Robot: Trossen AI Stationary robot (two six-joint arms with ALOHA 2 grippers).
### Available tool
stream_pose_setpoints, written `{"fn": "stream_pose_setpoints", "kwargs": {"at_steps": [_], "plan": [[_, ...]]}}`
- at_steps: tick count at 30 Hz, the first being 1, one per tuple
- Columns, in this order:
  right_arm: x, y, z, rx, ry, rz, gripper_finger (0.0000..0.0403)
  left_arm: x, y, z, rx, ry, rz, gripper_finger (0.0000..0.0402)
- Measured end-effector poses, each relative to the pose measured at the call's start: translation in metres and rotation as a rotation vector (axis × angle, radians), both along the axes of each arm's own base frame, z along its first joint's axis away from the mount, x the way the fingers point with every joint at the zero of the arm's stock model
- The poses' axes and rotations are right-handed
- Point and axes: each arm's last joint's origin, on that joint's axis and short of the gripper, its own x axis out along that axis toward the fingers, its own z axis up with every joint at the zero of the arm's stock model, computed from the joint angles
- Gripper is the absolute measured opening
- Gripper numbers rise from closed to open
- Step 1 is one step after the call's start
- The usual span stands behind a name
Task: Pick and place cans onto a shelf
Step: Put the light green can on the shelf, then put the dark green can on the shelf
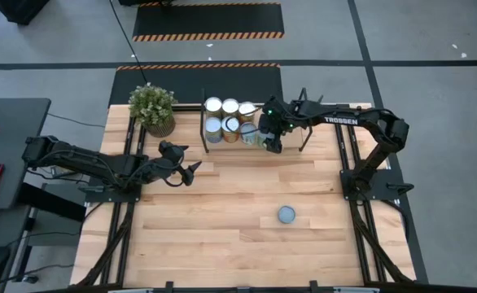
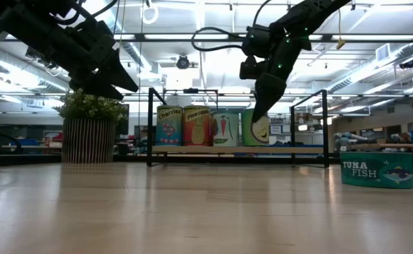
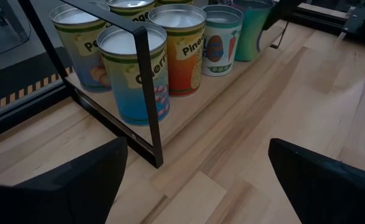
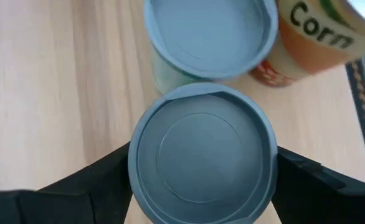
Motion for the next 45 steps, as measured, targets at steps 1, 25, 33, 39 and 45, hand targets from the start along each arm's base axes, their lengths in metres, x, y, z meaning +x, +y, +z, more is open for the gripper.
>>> {"fn": "stream_pose_setpoints", "kwargs": {"at_steps": [1, 25, 33, 39, 45], "plan": [[0.001, 0.002, -0.001, -0.013, -0.002, 0.004, 0.0318, 0.000, 0.000, 0.000, 0.000, 0.000, 0.000, 0.0396], [-0.002, 0.007, 0.008, -0.131, 0.015, -0.047, 0.0375, 0.000, 0.000, 0.000, 0.000, 0.005, 0.001, 0.0396], [-0.018, 0.021, 0.020, -0.114, 0.083, -0.084, 0.0376, -0.001, 0.000, -0.001, 0.000, 0.015, 0.001, 0.0396], [-0.025, 0.046, 0.022, -0.031, 0.159, -0.125, 0.0376, -0.001, 0.000, -0.001, -0.004, 0.013, 0.003, 0.0396], [-0.011, 0.102, 0.002, 0.109, 0.135, 0.007, 0.0376, -0.001, 0.000, -0.001, -0.004, 0.014, 0.003, 0.0396]]}}
